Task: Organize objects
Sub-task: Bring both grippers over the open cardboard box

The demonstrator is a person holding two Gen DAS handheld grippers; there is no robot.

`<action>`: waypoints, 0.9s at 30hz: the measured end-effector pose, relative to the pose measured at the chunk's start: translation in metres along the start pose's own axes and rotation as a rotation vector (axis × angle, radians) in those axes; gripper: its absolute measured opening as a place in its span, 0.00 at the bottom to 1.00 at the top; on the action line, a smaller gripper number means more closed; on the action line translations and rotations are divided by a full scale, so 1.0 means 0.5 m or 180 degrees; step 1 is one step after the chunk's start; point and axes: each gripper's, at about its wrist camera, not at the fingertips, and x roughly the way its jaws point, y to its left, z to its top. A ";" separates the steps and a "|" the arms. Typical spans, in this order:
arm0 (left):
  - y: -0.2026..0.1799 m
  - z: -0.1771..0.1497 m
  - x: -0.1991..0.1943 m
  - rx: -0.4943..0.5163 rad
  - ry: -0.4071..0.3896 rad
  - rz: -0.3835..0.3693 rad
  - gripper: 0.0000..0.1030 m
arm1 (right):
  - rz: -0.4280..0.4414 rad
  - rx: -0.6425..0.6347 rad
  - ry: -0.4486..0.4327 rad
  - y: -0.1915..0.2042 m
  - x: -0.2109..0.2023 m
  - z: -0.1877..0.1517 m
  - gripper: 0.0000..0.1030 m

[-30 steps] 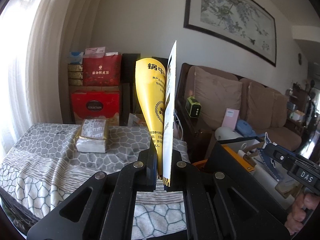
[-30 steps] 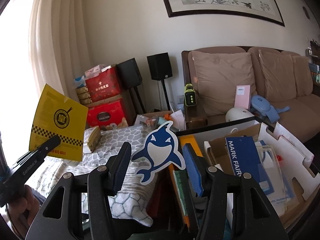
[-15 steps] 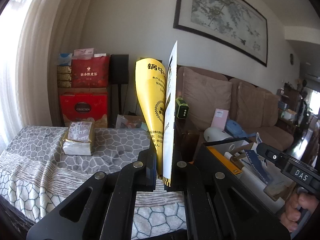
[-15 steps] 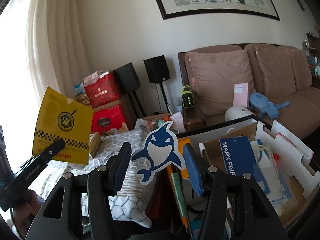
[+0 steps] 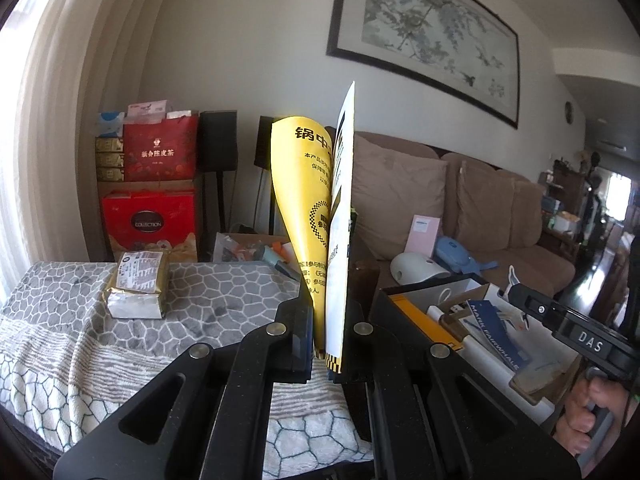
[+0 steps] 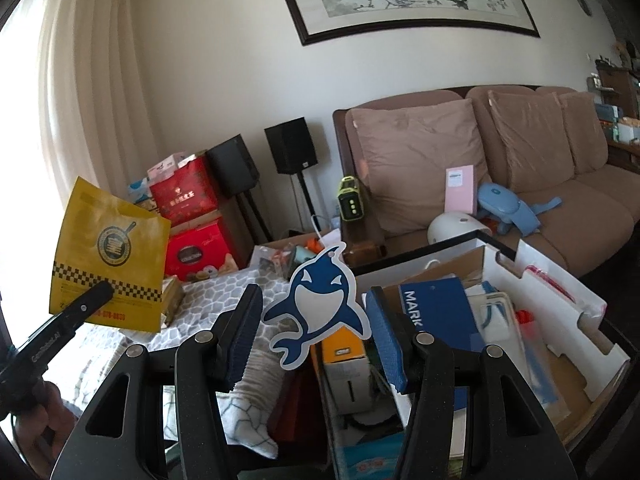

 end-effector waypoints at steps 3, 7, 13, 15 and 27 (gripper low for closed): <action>-0.007 0.000 -0.001 0.0014 0.0017 -0.0035 0.04 | -0.0050 -0.0001 -0.0017 -0.010 -0.004 0.004 0.53; -0.018 0.003 -0.002 0.0028 0.0020 -0.0063 0.04 | -0.0155 -0.0034 -0.0045 -0.021 -0.011 0.011 0.53; -0.037 0.011 -0.004 0.0076 0.0036 -0.0123 0.04 | -0.0211 0.0060 -0.0048 -0.047 -0.017 0.013 0.53; -0.043 0.013 -0.003 0.0085 0.0034 -0.0137 0.04 | -0.0224 0.0074 -0.0051 -0.052 -0.018 0.014 0.53; -0.067 0.025 0.000 0.0108 0.0074 -0.0246 0.04 | -0.0306 0.0140 -0.0059 -0.072 -0.026 0.016 0.53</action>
